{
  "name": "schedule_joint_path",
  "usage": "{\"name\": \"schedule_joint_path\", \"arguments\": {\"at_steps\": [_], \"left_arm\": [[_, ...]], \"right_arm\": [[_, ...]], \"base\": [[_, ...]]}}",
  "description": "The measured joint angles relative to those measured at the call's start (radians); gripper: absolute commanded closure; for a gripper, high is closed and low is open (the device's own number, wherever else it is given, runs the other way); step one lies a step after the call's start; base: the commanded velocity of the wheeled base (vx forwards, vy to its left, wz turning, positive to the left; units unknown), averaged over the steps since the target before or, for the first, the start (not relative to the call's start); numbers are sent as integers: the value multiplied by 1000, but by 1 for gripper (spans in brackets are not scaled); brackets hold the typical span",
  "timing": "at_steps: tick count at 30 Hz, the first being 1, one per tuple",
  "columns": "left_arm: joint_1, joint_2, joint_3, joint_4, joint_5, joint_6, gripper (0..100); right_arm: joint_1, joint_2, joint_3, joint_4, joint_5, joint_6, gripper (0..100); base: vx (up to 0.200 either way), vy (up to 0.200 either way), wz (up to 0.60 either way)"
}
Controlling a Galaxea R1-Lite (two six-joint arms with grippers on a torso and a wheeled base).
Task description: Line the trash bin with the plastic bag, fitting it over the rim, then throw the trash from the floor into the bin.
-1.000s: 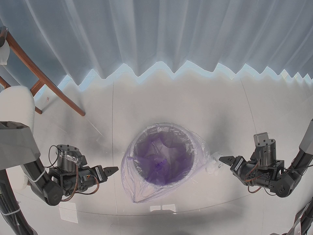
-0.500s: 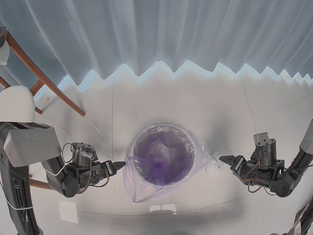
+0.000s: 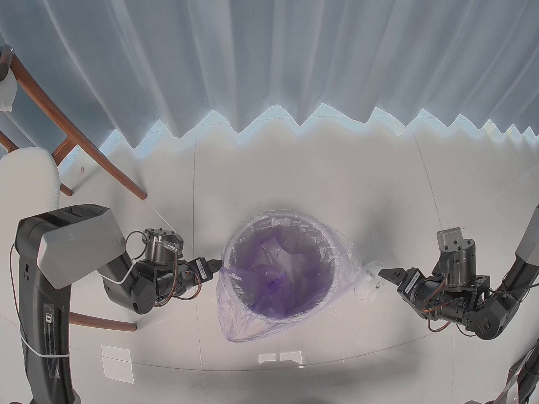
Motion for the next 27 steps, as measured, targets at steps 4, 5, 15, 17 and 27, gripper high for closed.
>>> {"name": "schedule_joint_path", "arguments": {"at_steps": [4,5,15,17,27], "left_arm": [[12,47,-78,15,54,1,0],[14,58,-92,18,64,1,0],[27,133,-212,121,147,6,0],[26,127,-199,121,149,6,0],[29,-146,39,115,133,-9,0]], "right_arm": [[0,0,0,0,0,0,0],[0,0,1,0,-1,0,0],[0,0,6,9,-17,0,0],[1,0,9,11,-18,-1,0],[12,54,-20,6,-15,-36,0]], "base": [[0,0,0],[0,0,0],[0,0,0],[0,0,0],[0,0,0]]}}
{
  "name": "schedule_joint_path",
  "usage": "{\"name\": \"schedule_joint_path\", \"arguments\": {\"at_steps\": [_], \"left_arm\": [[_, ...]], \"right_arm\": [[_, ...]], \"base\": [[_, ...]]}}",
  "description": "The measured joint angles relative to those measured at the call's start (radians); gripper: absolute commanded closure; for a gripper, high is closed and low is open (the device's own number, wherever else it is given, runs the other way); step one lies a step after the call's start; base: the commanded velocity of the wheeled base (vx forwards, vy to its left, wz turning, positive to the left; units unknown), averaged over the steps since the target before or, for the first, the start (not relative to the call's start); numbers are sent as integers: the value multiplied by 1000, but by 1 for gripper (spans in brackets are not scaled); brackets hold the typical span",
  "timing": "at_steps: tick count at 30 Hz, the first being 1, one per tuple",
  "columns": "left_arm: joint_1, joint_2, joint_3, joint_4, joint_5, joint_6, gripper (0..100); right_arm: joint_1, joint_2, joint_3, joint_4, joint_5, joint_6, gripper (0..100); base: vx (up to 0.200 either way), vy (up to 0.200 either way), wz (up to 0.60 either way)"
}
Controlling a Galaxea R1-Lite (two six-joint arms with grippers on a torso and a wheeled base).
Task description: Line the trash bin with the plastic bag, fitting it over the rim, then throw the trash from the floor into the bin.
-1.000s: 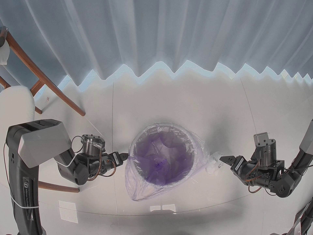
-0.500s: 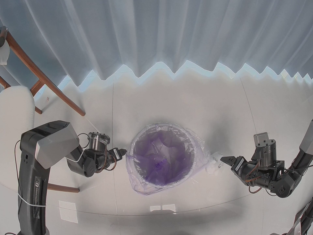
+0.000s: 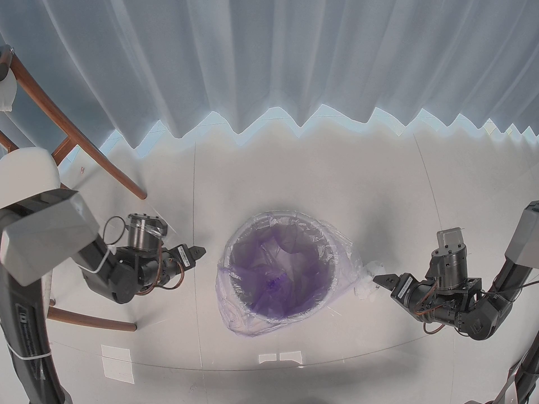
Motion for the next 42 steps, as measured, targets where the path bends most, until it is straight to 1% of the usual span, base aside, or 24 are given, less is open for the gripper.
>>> {"name": "schedule_joint_path", "arguments": {"at_steps": [5,10,15,18,24,29,34,42], "left_arm": [[1,-224,160,-1,-32,-32,0],[-3,-444,326,-1,-53,-61,0],[-2,-596,430,-2,-62,-76,0],[11,-662,456,-2,-67,-80,0],[69,-755,472,-2,-76,-81,0],[108,-819,479,-1,-109,-81,0],[124,-858,485,-2,-127,-81,0],[127,-884,491,-3,-134,-74,0]], "right_arm": [[3,71,-54,-11,5,-16,0],[7,178,-153,-20,9,-41,0],[30,287,-271,-24,11,-77,0],[42,332,-334,-7,11,-94,0],[51,382,-411,67,9,-119,0],[46,402,-457,148,-4,-124,0],[37,411,-530,315,-37,-126,0],[26,421,-653,560,-79,-124,0]], "base": [[0,0,0],[0,0,0],[0,0,0],[0,0,0],[0,0,0],[0,0,0],[0,0,0],[0,0,0]]}}
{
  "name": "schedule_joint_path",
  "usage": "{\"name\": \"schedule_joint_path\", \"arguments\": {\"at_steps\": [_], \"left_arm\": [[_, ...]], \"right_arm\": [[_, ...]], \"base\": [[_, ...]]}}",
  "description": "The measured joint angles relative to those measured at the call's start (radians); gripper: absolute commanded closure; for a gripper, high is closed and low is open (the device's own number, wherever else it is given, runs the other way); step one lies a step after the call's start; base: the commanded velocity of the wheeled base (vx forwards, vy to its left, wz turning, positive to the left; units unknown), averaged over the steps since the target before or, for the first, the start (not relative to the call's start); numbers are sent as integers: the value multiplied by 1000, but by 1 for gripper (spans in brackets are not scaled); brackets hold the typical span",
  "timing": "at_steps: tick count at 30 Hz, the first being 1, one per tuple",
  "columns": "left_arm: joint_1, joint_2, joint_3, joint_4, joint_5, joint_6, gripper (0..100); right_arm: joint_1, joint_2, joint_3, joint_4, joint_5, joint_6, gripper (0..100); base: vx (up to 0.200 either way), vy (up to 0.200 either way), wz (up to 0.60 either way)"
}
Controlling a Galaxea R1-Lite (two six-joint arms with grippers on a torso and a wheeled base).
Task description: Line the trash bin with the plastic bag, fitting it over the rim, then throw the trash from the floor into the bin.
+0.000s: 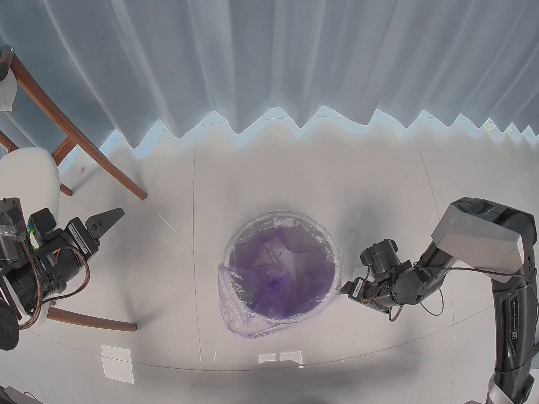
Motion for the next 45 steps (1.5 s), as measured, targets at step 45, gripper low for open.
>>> {"name": "schedule_joint_path", "arguments": {"at_steps": [45], "left_arm": [[-95,-57,63,0,13,4,0]], "right_arm": [[214,-374,185,-11,21,83,0]], "base": [[0,0,0]]}}
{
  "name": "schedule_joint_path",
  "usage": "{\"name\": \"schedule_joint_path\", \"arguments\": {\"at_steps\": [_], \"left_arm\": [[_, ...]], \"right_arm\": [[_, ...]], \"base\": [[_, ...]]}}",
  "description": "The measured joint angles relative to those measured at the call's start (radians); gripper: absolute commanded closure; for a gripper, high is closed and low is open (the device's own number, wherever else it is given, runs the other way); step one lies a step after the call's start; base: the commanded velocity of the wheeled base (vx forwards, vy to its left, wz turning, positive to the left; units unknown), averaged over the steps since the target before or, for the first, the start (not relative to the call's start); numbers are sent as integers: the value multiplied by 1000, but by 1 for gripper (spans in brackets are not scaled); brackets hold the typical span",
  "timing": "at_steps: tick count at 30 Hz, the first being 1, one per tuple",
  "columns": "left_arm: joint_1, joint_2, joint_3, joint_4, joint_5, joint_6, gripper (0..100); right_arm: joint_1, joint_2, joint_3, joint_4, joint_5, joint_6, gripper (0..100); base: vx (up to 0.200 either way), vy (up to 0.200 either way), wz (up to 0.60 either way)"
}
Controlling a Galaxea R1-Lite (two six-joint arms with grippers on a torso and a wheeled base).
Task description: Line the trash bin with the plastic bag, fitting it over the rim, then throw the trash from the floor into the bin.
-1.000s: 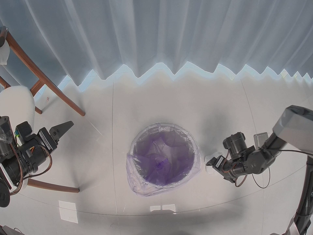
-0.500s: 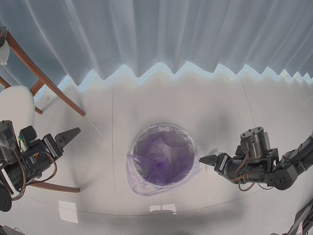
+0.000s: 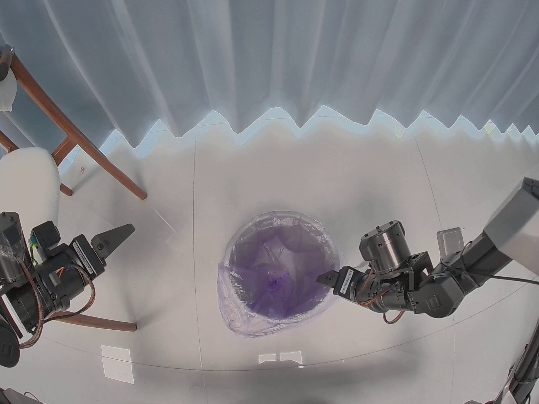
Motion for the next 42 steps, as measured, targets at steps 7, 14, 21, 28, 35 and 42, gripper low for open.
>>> {"name": "schedule_joint_path", "arguments": {"at_steps": [7,14,21,28,35,42], "left_arm": [[8,-10,14,0,0,0,0],[22,-15,17,-1,0,0,0],[27,-17,18,-1,0,1,0],[24,-17,17,-14,-2,1,0],[-22,-11,14,-18,-12,2,0],[-183,21,47,-20,-43,-48,0]], "right_arm": [[3,113,-82,13,-29,5,0],[5,207,-189,14,-46,16,100],[4,271,-239,16,-57,57,100],[3,266,-244,27,-53,129,100],[3,189,-240,106,-27,282,100],[4,92,-244,182,3,437,100]], "base": [[0,0,0],[0,0,0],[0,0,0],[0,0,0],[0,0,0],[0,0,0]]}}
